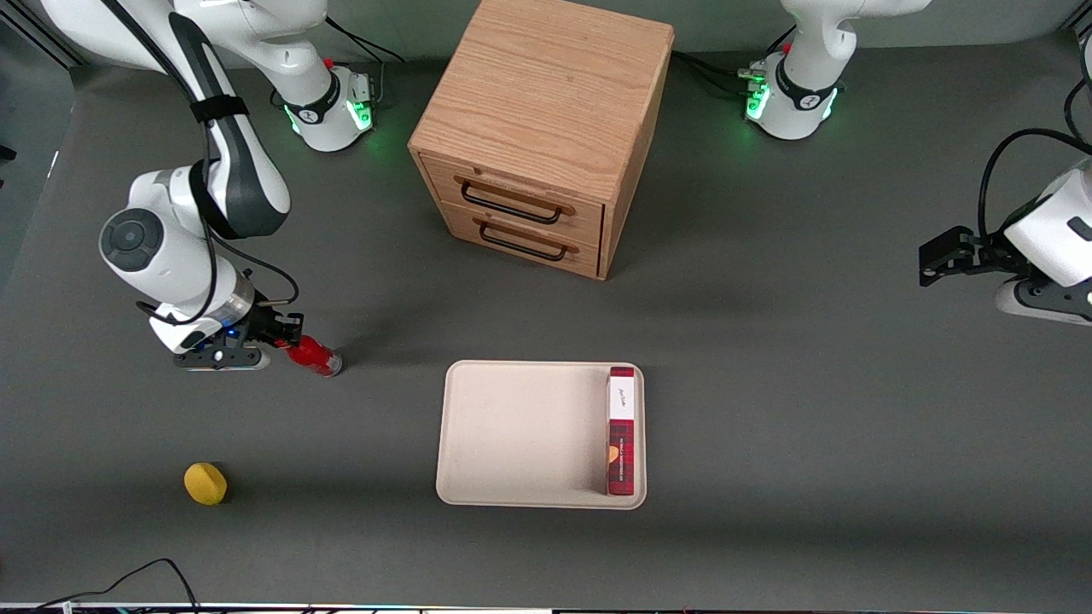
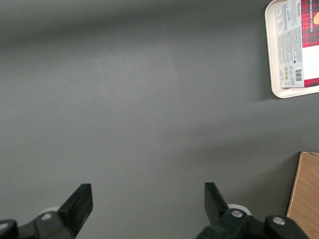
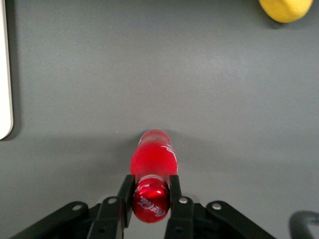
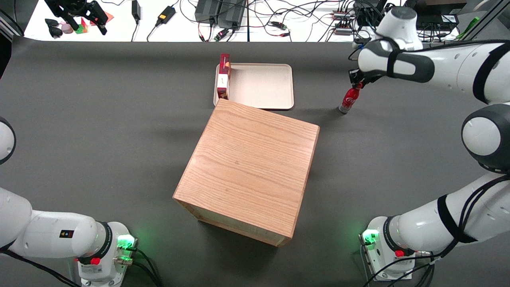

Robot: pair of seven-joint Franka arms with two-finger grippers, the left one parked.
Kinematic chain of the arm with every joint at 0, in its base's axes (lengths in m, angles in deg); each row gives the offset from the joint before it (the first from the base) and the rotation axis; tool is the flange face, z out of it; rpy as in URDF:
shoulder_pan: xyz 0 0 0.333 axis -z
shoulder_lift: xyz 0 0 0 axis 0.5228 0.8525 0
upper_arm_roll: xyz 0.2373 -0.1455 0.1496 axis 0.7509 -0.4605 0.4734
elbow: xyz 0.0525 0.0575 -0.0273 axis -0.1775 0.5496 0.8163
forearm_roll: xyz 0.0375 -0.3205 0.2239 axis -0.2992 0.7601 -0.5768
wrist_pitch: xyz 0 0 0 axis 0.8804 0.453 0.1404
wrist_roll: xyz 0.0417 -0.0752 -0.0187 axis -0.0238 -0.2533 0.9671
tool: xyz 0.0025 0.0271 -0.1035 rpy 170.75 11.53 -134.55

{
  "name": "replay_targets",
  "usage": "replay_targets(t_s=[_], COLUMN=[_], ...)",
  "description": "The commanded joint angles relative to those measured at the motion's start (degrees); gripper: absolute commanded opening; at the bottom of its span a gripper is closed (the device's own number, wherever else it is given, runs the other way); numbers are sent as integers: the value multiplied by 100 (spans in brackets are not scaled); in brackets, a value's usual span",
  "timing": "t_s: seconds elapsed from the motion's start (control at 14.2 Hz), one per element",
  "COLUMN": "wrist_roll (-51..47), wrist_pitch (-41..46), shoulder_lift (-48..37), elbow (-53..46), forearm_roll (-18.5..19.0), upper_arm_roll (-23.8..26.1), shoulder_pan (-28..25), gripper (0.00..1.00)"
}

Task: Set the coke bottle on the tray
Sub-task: 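Lower the right gripper and close it around the bottle cap end, then lift the bottle and carry it with the right gripper to the tray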

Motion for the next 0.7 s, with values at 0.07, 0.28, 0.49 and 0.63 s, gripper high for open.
replay_targets(t_s=[0.07, 0.28, 0.49, 0.63], wrist_roll=[-77, 11, 125, 29], wrist_pitch=[2464, 3678, 4209, 4201], shoulder_lift=[-134, -117, -3, 85], elbow=[-1791, -2916, -3579, -3597], forearm_roll=[-3, -47, -170, -153], upper_arm_roll=[2, -7, -25, -25], shoulder_pan=[128, 181, 242, 164], gripper=[0, 0, 0, 0])
